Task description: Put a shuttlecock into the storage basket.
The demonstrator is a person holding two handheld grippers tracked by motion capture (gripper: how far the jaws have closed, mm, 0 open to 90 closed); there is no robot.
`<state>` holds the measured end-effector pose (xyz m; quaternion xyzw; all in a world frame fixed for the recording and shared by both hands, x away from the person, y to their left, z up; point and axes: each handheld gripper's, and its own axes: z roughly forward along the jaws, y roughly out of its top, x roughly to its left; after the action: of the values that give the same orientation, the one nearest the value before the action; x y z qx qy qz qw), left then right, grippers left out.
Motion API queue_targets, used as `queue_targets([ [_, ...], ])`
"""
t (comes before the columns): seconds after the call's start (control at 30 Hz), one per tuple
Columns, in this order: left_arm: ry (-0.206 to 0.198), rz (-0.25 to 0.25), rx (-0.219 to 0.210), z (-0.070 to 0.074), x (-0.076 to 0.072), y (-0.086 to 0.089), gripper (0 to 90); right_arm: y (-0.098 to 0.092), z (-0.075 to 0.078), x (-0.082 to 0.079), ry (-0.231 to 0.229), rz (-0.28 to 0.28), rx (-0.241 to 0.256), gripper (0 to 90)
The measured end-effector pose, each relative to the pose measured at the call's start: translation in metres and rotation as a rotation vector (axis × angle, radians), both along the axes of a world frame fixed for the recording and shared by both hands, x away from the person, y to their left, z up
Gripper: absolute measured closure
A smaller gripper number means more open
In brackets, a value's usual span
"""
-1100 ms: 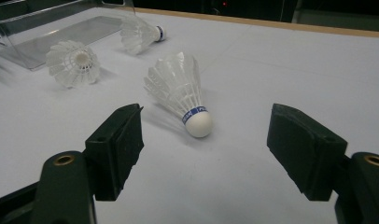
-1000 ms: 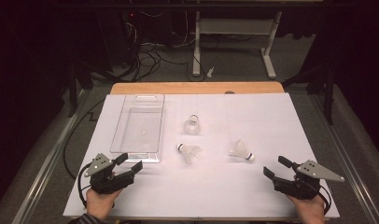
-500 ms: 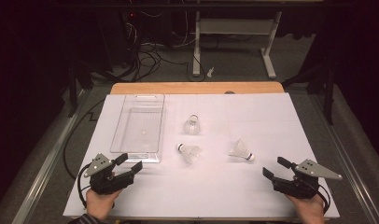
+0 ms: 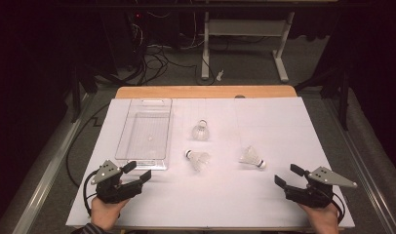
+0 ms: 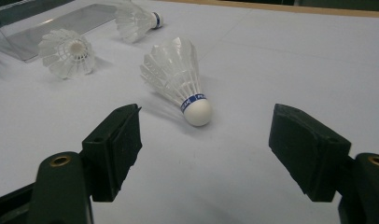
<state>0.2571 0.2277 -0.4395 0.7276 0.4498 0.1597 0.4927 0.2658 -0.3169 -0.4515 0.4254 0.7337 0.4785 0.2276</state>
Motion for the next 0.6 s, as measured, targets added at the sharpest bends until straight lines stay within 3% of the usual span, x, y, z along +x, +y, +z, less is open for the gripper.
queue_targets([
  [0.27, 0.011, -0.026, 0.025, 0.0027, 0.0016, -0.0083, 31.9, -0.0016, -0.0006, 0.0008, 0.015, -0.003, 0.006, 25.0],
  [0.6, 0.013, -0.040, 0.022, 0.0061, 0.0035, -0.0111, 32.3, -0.0005, -0.0008, 0.0009, 0.011, 0.007, 0.002, 25.9],
])
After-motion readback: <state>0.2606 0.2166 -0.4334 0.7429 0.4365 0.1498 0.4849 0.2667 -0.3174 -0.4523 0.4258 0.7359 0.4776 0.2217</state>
